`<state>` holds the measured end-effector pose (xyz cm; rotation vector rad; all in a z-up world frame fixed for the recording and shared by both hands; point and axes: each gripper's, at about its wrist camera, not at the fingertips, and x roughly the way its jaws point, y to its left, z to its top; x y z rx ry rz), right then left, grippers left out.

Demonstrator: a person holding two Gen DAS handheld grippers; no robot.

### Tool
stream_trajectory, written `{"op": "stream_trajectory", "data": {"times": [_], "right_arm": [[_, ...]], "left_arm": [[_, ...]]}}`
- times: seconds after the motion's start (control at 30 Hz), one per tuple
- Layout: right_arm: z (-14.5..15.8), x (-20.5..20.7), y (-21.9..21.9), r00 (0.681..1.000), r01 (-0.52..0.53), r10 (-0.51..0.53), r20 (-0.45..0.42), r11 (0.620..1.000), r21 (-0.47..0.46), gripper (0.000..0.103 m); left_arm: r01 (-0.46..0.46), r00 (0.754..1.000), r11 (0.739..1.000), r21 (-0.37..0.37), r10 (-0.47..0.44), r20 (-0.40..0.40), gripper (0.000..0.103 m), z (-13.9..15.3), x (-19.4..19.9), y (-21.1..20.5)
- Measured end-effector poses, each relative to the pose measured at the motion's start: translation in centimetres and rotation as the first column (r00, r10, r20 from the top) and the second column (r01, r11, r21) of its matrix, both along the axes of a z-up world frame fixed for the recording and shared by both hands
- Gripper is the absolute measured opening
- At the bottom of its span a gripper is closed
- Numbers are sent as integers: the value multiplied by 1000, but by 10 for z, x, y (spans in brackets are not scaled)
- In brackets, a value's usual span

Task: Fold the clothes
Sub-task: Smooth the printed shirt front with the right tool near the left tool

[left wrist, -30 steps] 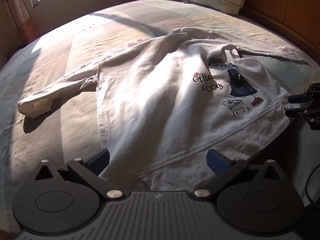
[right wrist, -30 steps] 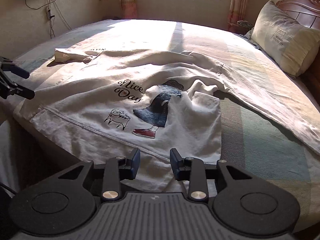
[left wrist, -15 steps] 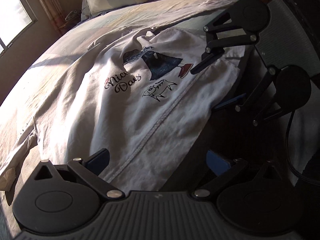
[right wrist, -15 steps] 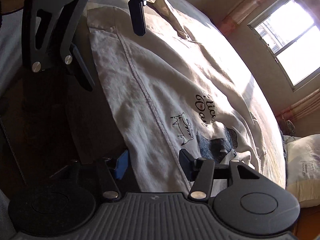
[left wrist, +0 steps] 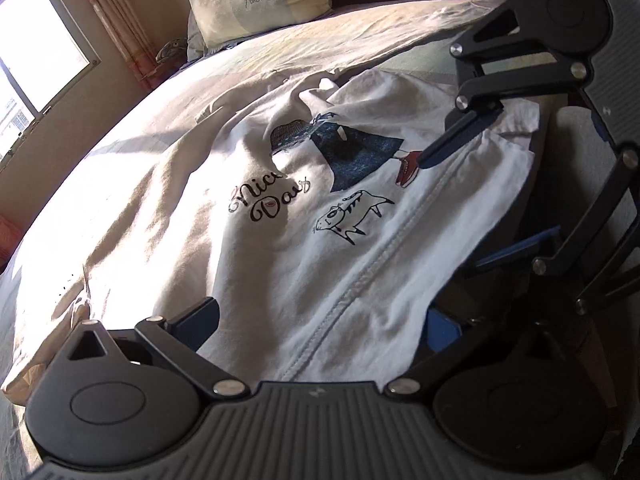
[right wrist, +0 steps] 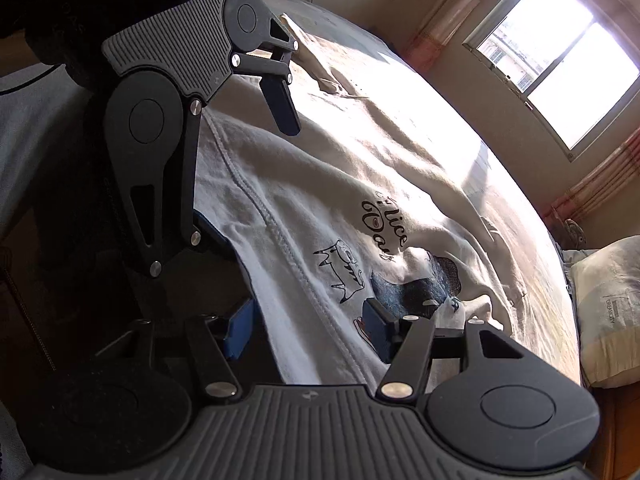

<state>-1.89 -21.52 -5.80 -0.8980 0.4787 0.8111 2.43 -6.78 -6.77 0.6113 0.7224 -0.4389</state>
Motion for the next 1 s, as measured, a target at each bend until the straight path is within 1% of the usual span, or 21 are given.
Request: {"op": "stream_trajectory", "data": {"times": [0.07,0.1,0.2,0.23,0.27,0.3,0.33,0.43,0.53,0.6,0.73,0.77,0.87,0.9,0.97,1.0], "right_arm": [[-7,0,9,1000,-11,11,22,1000,0,64],[-10,2,12,999,-3,3,49,1000,-10,64],[-17,3,19,993,4,0,117,999,-34,57],[-18,2,20,991,-1,6,134,999,-38,49],[-18,1,20,989,-7,13,149,999,-38,33],[-16,-2,18,987,-14,19,157,999,-33,23],[-14,-4,16,987,-20,26,161,999,-37,7],[-5,-11,6,989,-50,58,136,997,-62,5],[4,-10,-7,998,-57,59,36,997,-44,5],[5,-9,-12,998,-62,61,-30,997,-39,5],[3,-7,-17,985,-71,63,-159,997,-41,7],[5,-8,-20,982,-67,61,-177,997,-31,9],[23,-3,-35,977,-27,36,-210,999,46,10],[32,2,-44,974,5,15,-227,996,89,12],[49,17,-63,966,91,-42,-256,979,181,22],[55,29,-73,959,143,-81,-270,965,221,24]], "left_arm": [[-4,1000,1000,-22,4,0,103,4,-1,3],[0,1000,1000,-26,0,2,102,5,-1,3],[7,1000,1000,-7,-7,3,102,2,-6,5],[8,1000,1000,5,-8,2,103,0,-8,6],[11,1000,1000,14,-11,-2,103,-2,-10,7],[13,1000,1000,19,-13,-10,103,-3,-12,8],[16,1000,1000,21,-15,-19,103,-4,-14,10],[25,999,1000,14,-25,-40,103,0,-21,19],[23,998,1000,5,-22,-61,103,6,-23,28],[15,997,1000,-10,-16,-80,103,9,-20,35],[-18,995,999,-38,15,-96,102,19,-17,50],[-30,995,999,-45,26,-92,102,22,-16,53],[-66,994,995,-78,59,-87,102,34,-12,64],[-83,993,992,-93,75,-89,102,37,-9,68],[-120,990,985,-120,110,-94,102,41,-1,73],[-137,988,982,-131,125,-96,103,42,3,75]]}}
